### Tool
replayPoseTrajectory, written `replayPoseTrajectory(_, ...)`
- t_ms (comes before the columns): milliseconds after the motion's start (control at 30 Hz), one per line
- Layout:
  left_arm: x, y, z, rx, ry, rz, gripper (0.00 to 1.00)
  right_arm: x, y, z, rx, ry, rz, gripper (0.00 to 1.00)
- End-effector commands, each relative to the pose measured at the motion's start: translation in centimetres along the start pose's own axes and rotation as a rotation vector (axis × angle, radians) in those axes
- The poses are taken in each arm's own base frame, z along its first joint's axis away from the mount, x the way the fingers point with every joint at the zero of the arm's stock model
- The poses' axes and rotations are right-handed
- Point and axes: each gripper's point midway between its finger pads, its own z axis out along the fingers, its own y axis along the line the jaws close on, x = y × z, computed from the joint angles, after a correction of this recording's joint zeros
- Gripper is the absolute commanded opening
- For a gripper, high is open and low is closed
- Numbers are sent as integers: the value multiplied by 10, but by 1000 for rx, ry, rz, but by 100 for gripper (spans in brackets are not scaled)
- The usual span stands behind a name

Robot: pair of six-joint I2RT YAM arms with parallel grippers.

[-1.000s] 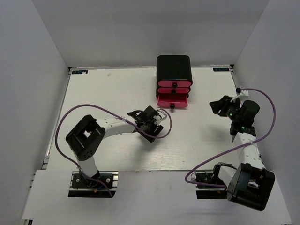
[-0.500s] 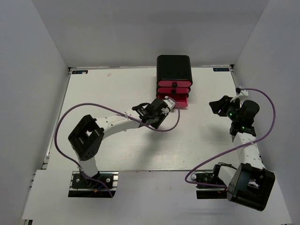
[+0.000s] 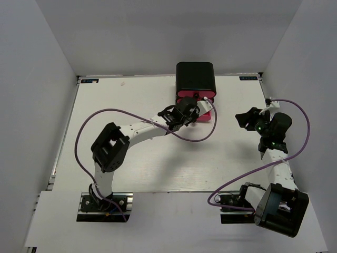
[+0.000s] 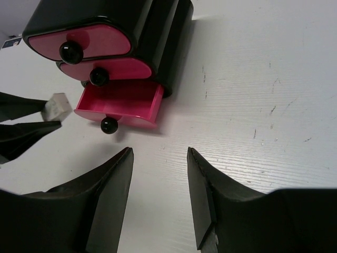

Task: Sort the stationery into containers
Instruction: Place the stationery in the drawer.

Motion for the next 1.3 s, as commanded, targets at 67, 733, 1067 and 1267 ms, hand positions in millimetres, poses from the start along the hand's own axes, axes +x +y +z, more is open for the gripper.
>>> replayPoseTrajectory(67,-17,21,16,-93,-43,123,0,-10,2,-1,-21,-38,-24,52)
replayPoseTrajectory(733,6,41,53,-272,5,159,0,-12,-4,-5,-14,-44,-4,52)
replayPoseTrajectory(1067,5,45,50,-298,10,115,40,-13,-6,-7,-18,-46,7,52)
replayPoseTrajectory(1267,-4,50,32,-299,-17,90,59,-12,-5,-9,-27,-46,8,52)
